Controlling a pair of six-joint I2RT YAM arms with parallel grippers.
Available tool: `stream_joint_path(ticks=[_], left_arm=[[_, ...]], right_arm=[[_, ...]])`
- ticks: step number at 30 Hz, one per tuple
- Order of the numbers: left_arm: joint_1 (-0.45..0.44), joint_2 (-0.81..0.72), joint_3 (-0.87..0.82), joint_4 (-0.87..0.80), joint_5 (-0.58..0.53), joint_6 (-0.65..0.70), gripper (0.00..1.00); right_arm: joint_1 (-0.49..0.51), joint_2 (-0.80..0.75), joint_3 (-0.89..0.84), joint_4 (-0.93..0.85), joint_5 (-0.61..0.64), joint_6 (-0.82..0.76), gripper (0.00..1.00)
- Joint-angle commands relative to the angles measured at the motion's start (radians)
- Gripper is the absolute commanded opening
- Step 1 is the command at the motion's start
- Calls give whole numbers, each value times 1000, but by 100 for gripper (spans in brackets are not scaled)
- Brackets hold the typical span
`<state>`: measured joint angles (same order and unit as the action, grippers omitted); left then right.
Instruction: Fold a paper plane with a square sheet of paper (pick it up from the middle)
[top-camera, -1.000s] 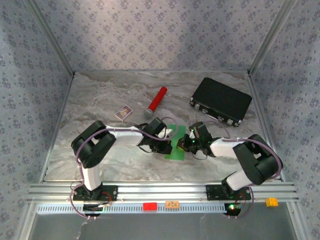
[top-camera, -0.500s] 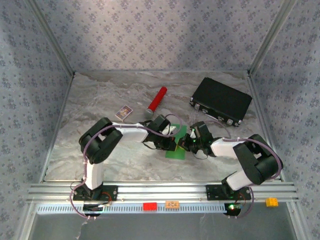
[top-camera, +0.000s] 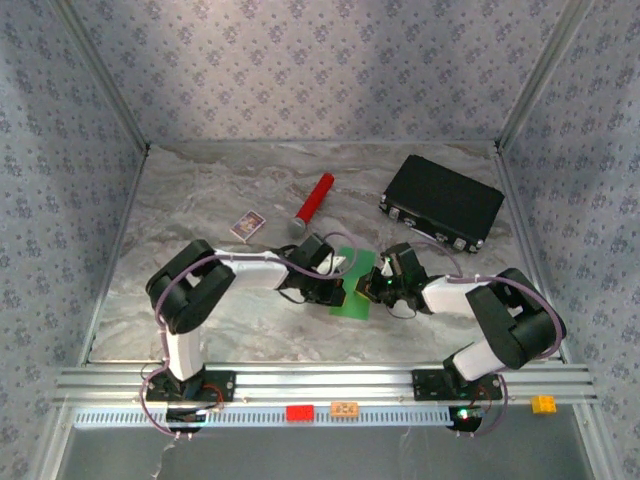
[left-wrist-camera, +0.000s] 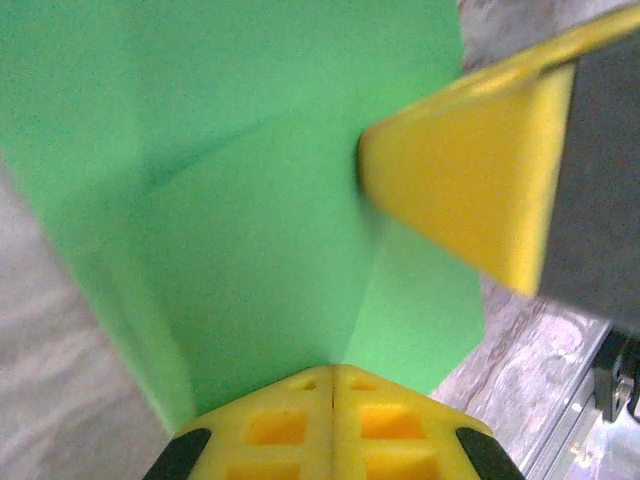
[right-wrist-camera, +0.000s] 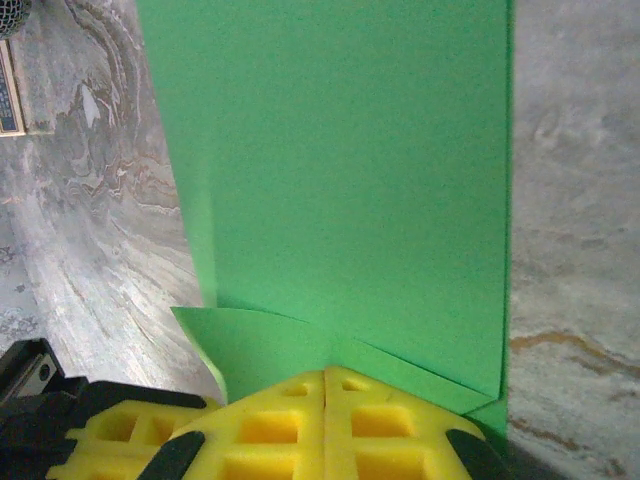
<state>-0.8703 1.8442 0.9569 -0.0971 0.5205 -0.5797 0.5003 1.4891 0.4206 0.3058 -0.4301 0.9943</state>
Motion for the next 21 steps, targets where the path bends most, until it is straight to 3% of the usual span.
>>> stream_joint_path(ticks=[1,21], left_arm=[[0,-39,-42,-72,-11,37,1],[1,-137,-185,-52,-24,13,1]], right_arm=[[-16,28,-35,-69,53,-21,7],[-20,31,-28,-60,36,-26,7]])
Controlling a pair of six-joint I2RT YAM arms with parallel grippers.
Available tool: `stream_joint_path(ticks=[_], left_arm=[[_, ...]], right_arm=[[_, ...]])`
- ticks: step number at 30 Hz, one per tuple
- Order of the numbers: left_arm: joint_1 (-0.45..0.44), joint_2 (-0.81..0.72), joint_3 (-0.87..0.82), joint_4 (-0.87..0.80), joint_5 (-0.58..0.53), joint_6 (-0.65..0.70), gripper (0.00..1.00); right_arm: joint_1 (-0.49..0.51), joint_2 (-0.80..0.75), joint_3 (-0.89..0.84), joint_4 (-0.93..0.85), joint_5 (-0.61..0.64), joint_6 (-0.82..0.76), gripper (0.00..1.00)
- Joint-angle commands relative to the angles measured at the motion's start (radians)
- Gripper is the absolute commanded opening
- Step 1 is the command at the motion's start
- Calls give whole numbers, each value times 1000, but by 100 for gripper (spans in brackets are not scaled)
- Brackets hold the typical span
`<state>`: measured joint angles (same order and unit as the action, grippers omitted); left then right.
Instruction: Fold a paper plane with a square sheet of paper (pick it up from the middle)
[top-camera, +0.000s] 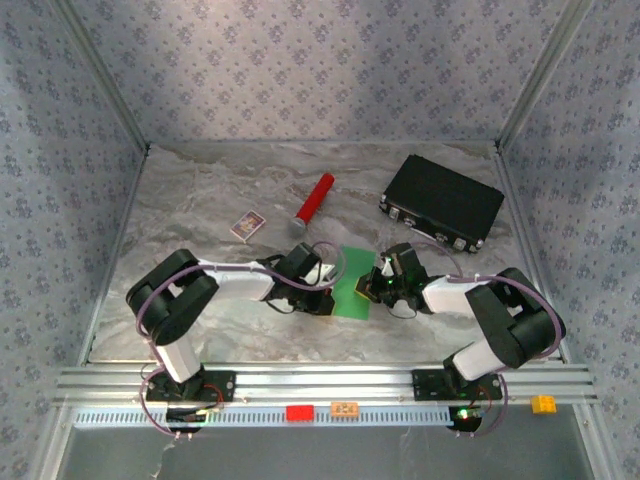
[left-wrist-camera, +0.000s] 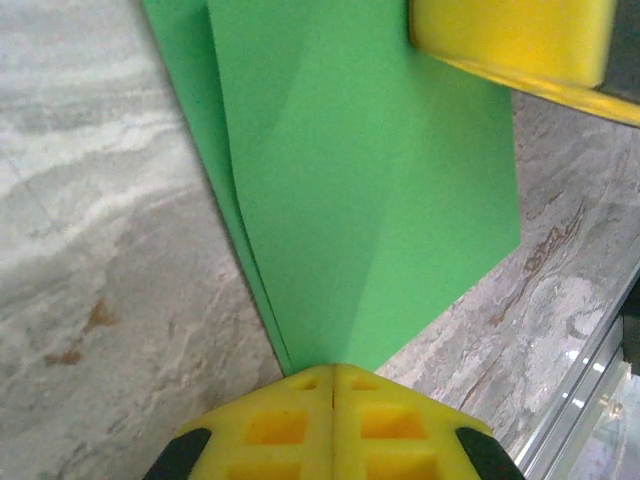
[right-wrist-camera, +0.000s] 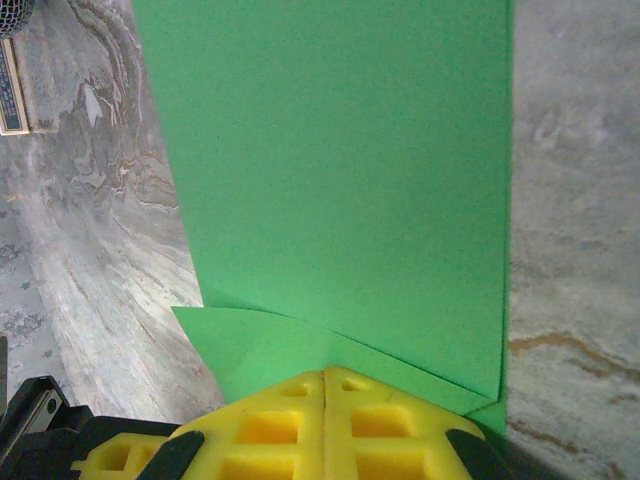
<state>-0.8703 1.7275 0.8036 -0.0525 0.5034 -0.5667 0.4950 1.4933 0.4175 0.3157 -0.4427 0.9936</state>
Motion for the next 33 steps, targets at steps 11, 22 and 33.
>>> stream_joint_path(ticks=[11,22,33], left_arm=[[0,-122,-50,-62,10,-21,0],[9,-8,90,-17,12,-19,1],[11,97,66,-43,-5,-21,0]], right_arm=[[-15,22,-12,-67,26,-37,8],[-15,16,6,-78,15,-44,9],[0,-60,41,-84,2,-50,11]])
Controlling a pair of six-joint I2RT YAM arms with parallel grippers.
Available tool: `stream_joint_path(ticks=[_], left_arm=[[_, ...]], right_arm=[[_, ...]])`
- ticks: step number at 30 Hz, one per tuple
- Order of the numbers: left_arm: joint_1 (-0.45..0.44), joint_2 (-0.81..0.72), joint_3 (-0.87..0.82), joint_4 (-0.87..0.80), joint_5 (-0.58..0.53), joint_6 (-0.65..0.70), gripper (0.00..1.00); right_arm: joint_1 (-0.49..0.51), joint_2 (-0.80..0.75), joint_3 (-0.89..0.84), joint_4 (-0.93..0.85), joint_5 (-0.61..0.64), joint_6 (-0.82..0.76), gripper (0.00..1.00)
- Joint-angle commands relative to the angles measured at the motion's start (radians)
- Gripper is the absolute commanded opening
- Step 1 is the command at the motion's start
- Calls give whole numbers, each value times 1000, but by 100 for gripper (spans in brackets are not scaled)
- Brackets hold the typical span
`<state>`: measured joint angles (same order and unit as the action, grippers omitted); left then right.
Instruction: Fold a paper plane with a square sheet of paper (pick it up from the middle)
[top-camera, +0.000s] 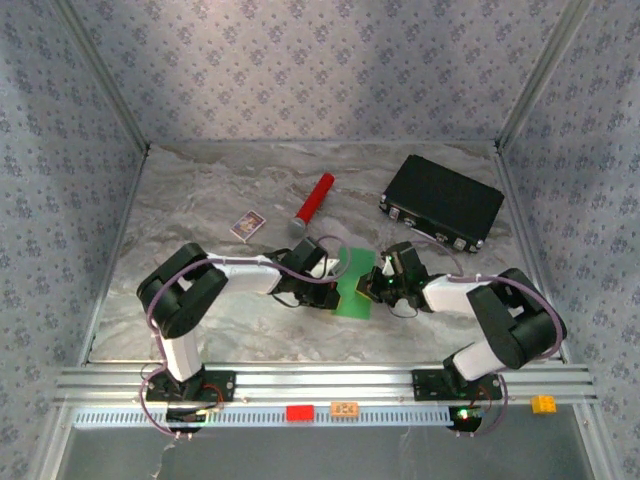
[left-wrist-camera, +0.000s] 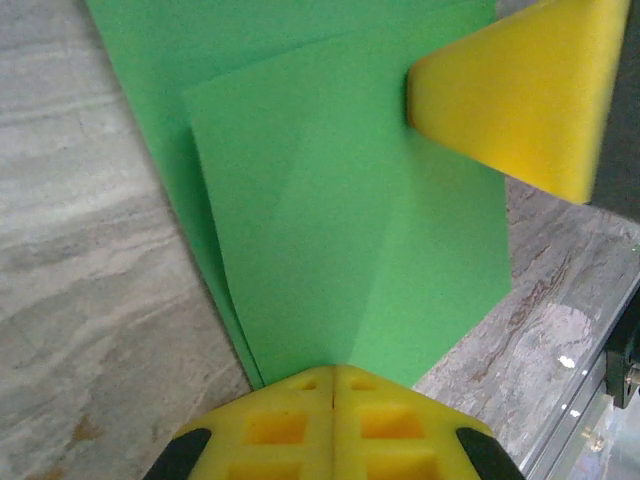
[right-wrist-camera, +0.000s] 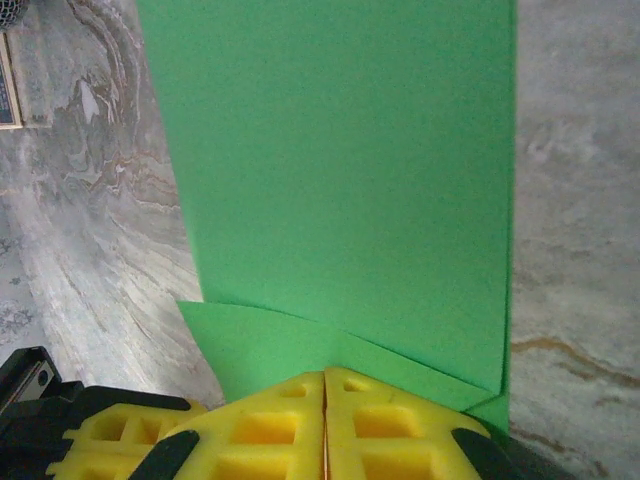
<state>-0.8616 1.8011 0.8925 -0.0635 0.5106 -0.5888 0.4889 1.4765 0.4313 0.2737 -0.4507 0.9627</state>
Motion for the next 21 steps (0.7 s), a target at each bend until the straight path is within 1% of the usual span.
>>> stream_joint_path(ticks=[1,4,6,10,14,16,21], left_arm=[[2,24,-24,-31,-14,0,0],[2,31,-24,-33,-19,-4,0],[2,33,-20,-38,-21,-4,0],[3,31,-18,-44,-29,-8,0],[2,28,-21,-50,-35,-9,0],[3,26,-21,-51,-35,-9,0],[3,33,-21,-52,-30,-9,0]], right_arm=[[14,-51,30,-47,12,-20,11],[47,-66,32,-57,23,-8,11],[86,-60,31,-44,31,4,12],[138,-3,45,-70,52,11,11],[139,57,21,-35,42,33,10],[134,52,13,-49,54,26,10],[73,11,3,-81,60,-2,10]])
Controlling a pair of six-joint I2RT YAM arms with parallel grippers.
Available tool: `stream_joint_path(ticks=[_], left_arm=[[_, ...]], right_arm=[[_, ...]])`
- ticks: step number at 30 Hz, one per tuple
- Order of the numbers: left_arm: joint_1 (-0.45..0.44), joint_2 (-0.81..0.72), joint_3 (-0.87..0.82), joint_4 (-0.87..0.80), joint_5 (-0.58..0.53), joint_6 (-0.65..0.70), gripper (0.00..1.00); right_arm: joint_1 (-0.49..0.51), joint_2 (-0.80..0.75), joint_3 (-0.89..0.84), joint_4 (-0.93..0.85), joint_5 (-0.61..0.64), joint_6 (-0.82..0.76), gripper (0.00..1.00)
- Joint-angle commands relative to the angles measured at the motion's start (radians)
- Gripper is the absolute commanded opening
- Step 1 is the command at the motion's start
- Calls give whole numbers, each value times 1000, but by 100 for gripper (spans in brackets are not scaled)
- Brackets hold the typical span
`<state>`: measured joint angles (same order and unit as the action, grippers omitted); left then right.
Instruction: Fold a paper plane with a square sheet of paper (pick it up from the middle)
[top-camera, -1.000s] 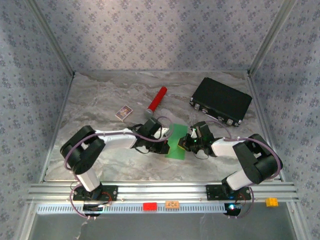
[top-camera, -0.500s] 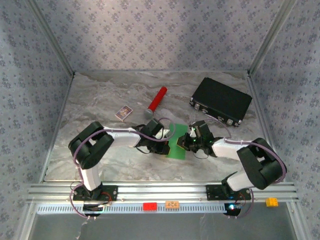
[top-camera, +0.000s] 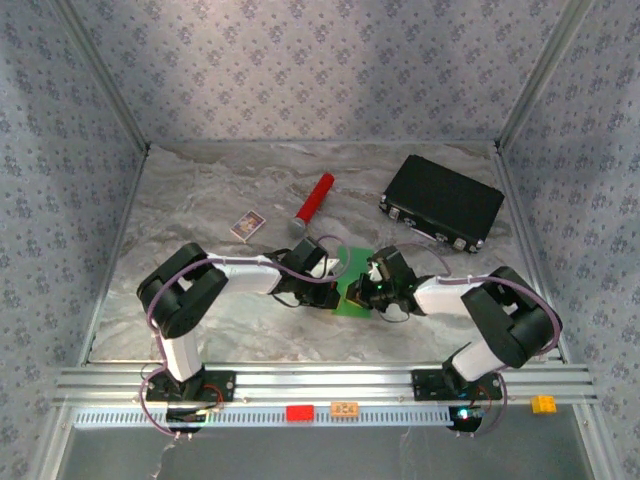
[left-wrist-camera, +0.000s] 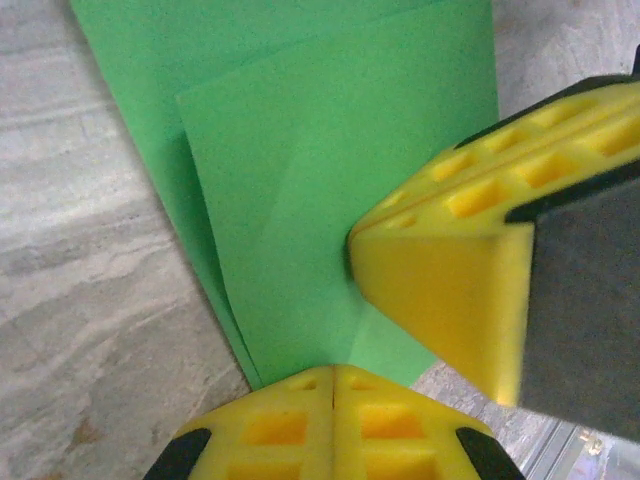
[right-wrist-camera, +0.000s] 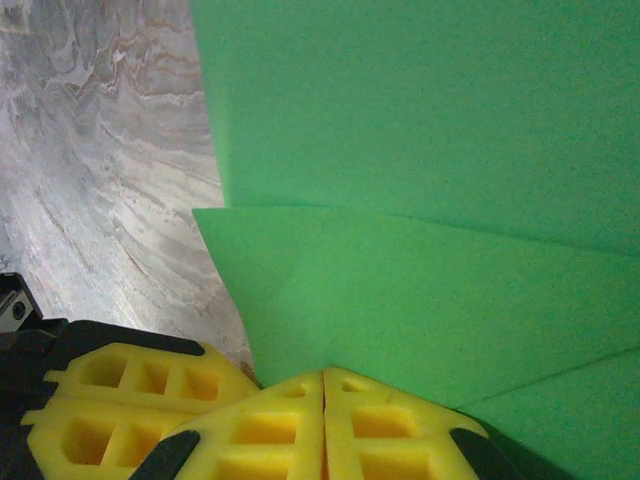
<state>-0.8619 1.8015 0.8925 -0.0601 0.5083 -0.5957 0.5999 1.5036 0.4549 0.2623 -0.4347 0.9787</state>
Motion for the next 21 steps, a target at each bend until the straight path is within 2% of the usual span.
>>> stream_joint_path(ticks=[1,13,16,21], left_arm=[[3,34,-20,-54,-26,-2,0],[3,28,-42,-44,-20,-6,0],[1,19,-45,-37,-14,-15,0],[-7,-5,-47,-17,3,-38,0]], right_arm=[[-52,-18,-20,-74,42,-25,10],[-253,-28,-38,-49,-13,-61,10],[-280,-67,-39,-66,-17,-73,10],[-291,-194,-24,-191,4,-110,12]])
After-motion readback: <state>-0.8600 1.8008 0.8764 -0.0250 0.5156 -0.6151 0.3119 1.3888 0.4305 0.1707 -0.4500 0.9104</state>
